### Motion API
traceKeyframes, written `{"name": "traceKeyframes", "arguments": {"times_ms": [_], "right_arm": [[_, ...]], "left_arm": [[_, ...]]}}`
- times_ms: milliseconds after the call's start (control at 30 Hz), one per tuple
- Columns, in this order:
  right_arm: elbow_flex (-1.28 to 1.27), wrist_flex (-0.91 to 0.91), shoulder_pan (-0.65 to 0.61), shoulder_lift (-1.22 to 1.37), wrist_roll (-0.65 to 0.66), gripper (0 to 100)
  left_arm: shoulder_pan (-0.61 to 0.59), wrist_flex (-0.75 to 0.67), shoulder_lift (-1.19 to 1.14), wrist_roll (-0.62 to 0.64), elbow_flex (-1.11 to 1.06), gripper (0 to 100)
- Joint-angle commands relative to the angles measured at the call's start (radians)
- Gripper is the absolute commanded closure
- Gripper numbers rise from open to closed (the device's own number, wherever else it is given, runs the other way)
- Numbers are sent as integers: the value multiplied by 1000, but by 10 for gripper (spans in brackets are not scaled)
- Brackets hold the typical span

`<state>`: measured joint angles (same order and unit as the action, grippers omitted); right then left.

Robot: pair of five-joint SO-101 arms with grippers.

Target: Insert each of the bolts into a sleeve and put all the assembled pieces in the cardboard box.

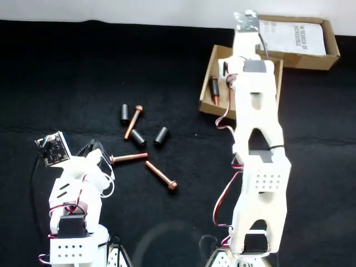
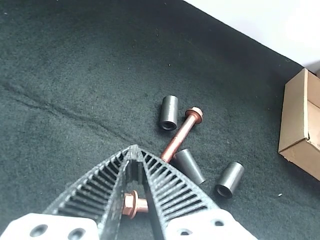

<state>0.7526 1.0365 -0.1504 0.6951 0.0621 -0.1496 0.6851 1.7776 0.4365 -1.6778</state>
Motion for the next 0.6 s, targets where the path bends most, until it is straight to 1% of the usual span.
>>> {"name": "traceKeyframes", "arguments": {"times_ms": [0, 133, 200, 300, 567], "right_arm": [[111, 59, -27, -13, 15, 803], [166, 117, -22, -18, 17, 803], [211, 176, -22, -19, 18, 803], [315, 300, -28, -21, 18, 803], [654, 662, -99, -19, 18, 803]], "left_arm": [[8, 3, 30, -3, -16, 990], [8, 5, 30, -3, -16, 990], [8, 5, 30, -3, -16, 990], [8, 5, 30, -3, -16, 990], [8, 5, 30, -3, -16, 990]]}}
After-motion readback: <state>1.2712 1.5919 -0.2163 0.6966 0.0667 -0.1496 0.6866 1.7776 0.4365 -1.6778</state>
